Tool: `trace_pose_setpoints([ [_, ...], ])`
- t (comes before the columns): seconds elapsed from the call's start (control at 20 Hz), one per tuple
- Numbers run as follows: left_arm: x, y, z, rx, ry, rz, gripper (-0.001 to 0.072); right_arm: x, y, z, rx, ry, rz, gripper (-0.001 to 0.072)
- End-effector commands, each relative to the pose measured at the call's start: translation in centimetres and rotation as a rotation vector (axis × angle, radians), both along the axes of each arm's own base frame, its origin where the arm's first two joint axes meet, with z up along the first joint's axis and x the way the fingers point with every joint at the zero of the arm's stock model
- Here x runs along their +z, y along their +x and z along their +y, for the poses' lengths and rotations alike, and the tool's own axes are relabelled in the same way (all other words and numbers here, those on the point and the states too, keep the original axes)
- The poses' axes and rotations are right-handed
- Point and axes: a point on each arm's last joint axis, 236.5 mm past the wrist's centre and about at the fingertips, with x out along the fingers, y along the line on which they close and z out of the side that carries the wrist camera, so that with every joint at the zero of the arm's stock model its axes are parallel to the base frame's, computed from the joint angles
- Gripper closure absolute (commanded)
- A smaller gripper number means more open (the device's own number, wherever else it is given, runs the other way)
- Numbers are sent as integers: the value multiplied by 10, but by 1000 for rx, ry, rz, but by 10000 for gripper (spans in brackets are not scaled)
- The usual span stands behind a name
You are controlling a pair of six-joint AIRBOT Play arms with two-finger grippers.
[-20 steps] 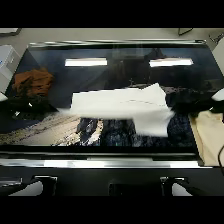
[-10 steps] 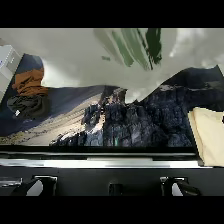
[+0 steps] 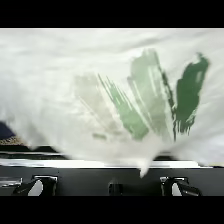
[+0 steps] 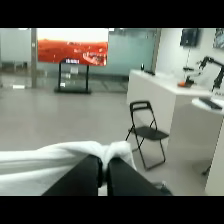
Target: Fold the clothes and pants, and hang the long-sleeved shirts on hangers.
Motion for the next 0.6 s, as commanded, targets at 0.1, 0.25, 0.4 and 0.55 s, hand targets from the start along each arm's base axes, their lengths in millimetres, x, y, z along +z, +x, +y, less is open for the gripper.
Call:
trace_pose_setpoints([
  [0.1,-208,122,11,-123,-131,652,683,-243,123,-6,136,234,936,679],
  [0.25,-372,167,-8,-209,-188,1011,683,-405,153,31,217,327,1438,679],
  [0.4,-502,178,-9,-201,-265,1297,683,-534,168,64,173,408,1652,679],
  [0.55,-564,198,1,-169,-317,1401,683,-589,216,70,115,527,1584,678],
])
